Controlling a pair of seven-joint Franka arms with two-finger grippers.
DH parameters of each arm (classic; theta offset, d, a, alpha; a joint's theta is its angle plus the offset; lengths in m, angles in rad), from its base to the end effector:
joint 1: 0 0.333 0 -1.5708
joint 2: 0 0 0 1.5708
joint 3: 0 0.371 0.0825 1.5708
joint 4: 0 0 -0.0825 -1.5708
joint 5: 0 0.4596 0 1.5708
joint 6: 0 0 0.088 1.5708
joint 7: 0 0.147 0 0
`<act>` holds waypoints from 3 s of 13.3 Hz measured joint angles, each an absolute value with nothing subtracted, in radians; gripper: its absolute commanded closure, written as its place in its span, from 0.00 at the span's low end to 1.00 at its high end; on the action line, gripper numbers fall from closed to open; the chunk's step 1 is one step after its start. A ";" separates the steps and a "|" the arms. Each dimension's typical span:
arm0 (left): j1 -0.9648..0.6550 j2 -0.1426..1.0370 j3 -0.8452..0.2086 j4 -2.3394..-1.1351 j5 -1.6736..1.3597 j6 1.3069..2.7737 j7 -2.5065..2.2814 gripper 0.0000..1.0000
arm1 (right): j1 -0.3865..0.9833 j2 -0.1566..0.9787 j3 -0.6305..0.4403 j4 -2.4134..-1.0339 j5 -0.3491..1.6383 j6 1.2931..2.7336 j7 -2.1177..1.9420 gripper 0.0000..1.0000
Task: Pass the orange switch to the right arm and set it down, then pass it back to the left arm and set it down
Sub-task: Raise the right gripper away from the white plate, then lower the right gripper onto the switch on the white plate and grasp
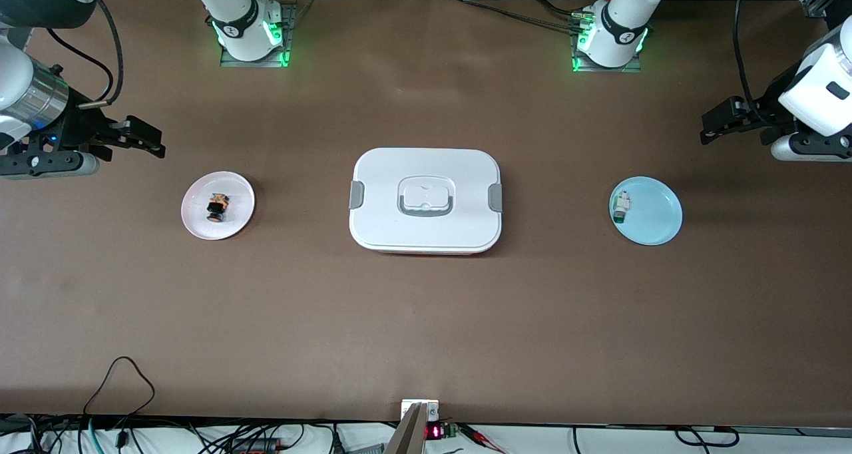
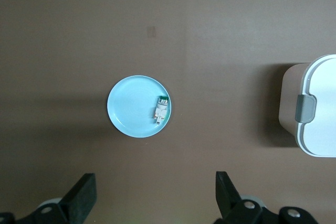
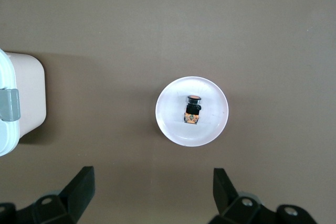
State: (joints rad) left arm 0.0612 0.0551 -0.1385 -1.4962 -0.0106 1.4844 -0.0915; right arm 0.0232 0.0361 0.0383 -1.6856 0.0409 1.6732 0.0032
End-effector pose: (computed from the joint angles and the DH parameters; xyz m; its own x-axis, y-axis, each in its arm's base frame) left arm 0.6367 -0.0485 0.6381 0.9976 0.0132 -0.0677 0.0140 -0.9998 0.0121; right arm 0.6419 0.0448 0.5623 0.9974 0.0541 -0.0487 0.0521 -0.9978 -0.0417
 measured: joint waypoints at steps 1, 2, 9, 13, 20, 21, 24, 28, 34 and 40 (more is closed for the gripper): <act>0.061 0.055 -0.138 -1.496 -0.011 1.484 -0.091 0.00 | 0.023 0.036 0.038 -1.685 0.041 1.673 0.003 0.00; 0.061 0.055 -0.138 -1.496 -0.011 1.484 -0.091 0.00 | 0.024 0.036 0.038 -1.685 0.041 1.673 0.003 0.00; 0.061 0.055 -0.141 -1.496 -0.011 1.483 -0.091 0.00 | 0.028 0.036 0.038 -1.680 0.041 1.673 0.017 0.00; 0.061 0.055 -0.142 -1.496 -0.011 1.483 -0.091 0.00 | 0.025 0.054 0.027 -1.679 0.041 1.673 0.272 0.00; 0.061 0.055 -0.144 -1.496 -0.011 1.483 -0.091 0.00 | 0.000 0.141 0.019 -1.680 0.041 1.677 0.878 0.00; 0.061 0.055 -0.145 -1.496 -0.011 1.483 -0.091 0.00 | -0.003 0.150 0.019 -1.685 0.037 1.681 0.903 0.00; 0.061 0.055 -0.147 -1.496 -0.011 1.483 -0.091 0.00 | -0.016 0.161 0.018 -1.732 0.033 1.733 0.908 0.00; 0.061 0.055 -0.148 -1.496 -0.011 1.481 -0.091 0.00 | -0.018 0.166 0.018 -1.845 0.034 1.821 1.002 0.00; 0.061 0.055 -0.150 -1.496 -0.011 1.480 -0.091 0.00 | -0.018 0.258 0.021 -2.029 0.034 2.084 1.235 0.00; 0.061 0.055 -0.150 -1.496 -0.011 1.480 -0.091 0.00 | -0.018 0.323 0.022 -2.093 0.034 2.201 1.407 0.00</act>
